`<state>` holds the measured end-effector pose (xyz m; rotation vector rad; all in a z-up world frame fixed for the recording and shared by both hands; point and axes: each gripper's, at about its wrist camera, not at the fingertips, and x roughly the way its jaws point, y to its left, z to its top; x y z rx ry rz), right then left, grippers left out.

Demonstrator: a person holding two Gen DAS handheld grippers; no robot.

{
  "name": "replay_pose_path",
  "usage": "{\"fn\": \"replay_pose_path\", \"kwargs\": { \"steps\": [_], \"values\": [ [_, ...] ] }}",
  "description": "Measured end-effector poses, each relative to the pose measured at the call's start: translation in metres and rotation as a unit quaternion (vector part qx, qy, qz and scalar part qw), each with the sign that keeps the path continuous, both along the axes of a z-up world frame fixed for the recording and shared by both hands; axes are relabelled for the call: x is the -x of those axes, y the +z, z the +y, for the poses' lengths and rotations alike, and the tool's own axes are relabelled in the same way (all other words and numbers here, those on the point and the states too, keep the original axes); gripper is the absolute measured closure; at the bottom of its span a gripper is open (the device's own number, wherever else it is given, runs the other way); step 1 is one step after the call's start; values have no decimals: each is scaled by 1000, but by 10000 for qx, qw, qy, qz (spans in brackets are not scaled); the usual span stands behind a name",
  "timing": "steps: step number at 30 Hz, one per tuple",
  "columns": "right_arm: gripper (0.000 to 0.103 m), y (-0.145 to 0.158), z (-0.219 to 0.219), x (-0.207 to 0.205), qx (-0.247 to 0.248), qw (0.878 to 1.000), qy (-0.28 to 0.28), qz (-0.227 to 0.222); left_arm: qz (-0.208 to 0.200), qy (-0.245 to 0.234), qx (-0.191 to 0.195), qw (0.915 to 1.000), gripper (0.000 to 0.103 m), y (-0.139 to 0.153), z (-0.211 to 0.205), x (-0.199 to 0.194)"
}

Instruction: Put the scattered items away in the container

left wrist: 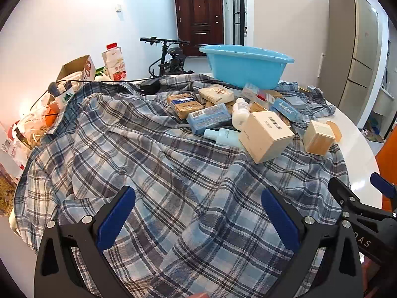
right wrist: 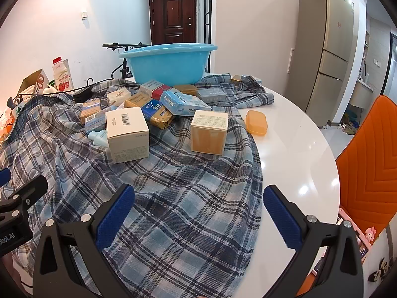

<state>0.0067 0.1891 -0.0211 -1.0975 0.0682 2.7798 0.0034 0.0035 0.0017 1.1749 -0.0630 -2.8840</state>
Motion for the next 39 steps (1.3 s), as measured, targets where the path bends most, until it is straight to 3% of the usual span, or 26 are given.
{"fn": "replay_pose_path", "kwargs": {
  "steps": [39],
  "values": [
    [0, 0, -2, -1, 81, 10000, 17, -17, -22, -129, -44, 9999, 0, -1, 3, -2]
  ]
}}
